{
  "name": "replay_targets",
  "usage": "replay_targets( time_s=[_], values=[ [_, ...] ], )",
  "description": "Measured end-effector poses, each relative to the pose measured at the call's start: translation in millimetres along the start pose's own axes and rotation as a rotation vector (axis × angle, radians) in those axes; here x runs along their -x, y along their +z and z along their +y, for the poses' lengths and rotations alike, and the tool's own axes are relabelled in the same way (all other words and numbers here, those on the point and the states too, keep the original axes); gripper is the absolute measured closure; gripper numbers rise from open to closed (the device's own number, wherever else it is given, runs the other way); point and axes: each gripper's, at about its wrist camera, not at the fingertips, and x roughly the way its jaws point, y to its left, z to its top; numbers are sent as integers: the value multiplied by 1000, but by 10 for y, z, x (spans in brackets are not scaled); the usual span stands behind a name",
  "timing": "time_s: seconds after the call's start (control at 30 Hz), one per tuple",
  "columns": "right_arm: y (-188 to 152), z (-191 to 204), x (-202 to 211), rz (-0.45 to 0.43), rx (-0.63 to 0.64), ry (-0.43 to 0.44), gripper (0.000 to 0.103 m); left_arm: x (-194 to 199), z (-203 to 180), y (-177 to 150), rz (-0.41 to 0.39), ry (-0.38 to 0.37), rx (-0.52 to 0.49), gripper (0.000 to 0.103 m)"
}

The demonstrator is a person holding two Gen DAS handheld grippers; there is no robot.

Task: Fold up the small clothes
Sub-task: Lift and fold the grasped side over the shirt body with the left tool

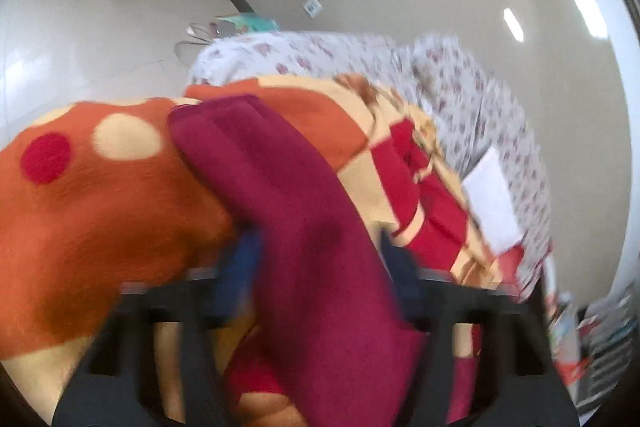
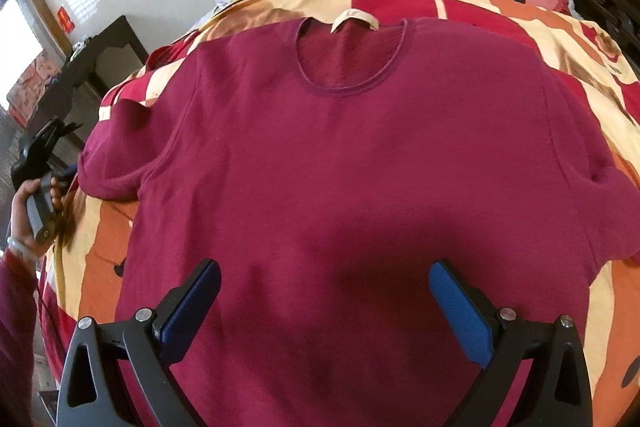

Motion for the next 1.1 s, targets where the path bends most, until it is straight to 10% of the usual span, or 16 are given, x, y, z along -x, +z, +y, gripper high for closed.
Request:
replay_targets(
  time_s=[0.2,0.43,0.73,0.8,0.93,1.1],
  values=[
    [7,-73,124,-54,-14,9,0,385,-646,-384,-5,-212,-124,96],
    [10,-337,294,-96,-94,2,0,321,-2003,-1745,198,-469,-410,96],
    [2,-884,472,-95,-175,-76,0,-420,-2433,-3273,470,-360,-615,96],
    [22,-956,491,-98,-184,-71,0,-319,-2437,-3326,502,-351,-660,94],
    [136,-969,534,-136,-163,-31,0,162,-2368,-3053,418,-355,-727,36],
    [567,-750,448,-212,-85,40,0,572,-2033,-2602,242,-295,-760,33]
  ],
)
